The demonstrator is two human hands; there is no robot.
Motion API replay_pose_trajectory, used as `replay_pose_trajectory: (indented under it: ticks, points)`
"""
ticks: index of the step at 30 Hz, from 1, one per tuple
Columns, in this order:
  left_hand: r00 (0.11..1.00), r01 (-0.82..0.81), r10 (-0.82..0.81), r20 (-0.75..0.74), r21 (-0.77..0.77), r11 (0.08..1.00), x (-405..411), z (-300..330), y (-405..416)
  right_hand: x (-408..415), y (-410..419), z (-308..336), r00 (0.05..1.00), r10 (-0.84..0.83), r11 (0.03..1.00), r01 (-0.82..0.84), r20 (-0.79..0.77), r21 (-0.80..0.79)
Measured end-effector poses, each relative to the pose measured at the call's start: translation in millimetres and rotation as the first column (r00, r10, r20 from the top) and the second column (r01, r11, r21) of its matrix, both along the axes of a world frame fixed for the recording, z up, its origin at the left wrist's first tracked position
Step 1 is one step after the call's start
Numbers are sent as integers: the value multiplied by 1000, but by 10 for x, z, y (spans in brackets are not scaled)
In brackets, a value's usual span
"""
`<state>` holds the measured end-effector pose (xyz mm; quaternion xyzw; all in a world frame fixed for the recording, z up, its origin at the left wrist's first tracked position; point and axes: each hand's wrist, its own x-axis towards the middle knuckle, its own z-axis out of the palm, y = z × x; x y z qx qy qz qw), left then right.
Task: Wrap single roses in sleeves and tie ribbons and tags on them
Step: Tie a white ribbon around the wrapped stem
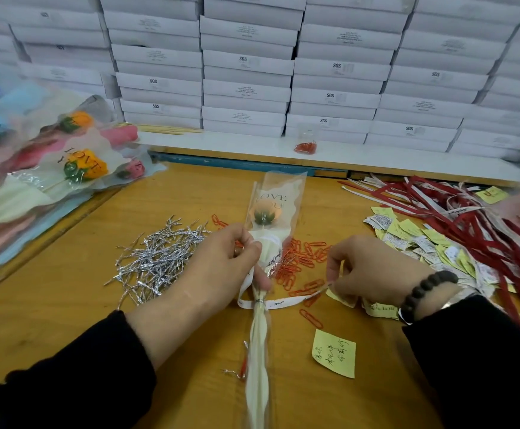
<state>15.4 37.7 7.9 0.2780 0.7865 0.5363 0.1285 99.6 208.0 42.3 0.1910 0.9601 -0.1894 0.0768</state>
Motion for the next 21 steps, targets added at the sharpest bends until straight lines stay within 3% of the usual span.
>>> replay_pose_trajectory:
  ticks: [3,8,13,15,21]
  points:
    - [1000,-5,5,3,5,1000,1,11,-4,-9,10,-9,998,-8,999,5,-69,-40]
    - [1000,9,-10,11,23,1000,-1,16,-8,-29,5,8,905,-162,944,26,-394,-328]
    - [998,19,-25,53,107,994,-9,26,-5,-69,-147,-45,774,-379,663,-156,-508,-732]
    - [998,26,-33,55,128,991,-14,25,-5,-81,-204,-72,735,-376,651,-224,-564,-726]
    - [998,50,-57,36,180,982,-24,15,6,-89,-345,-104,641,-200,767,-368,-741,-526]
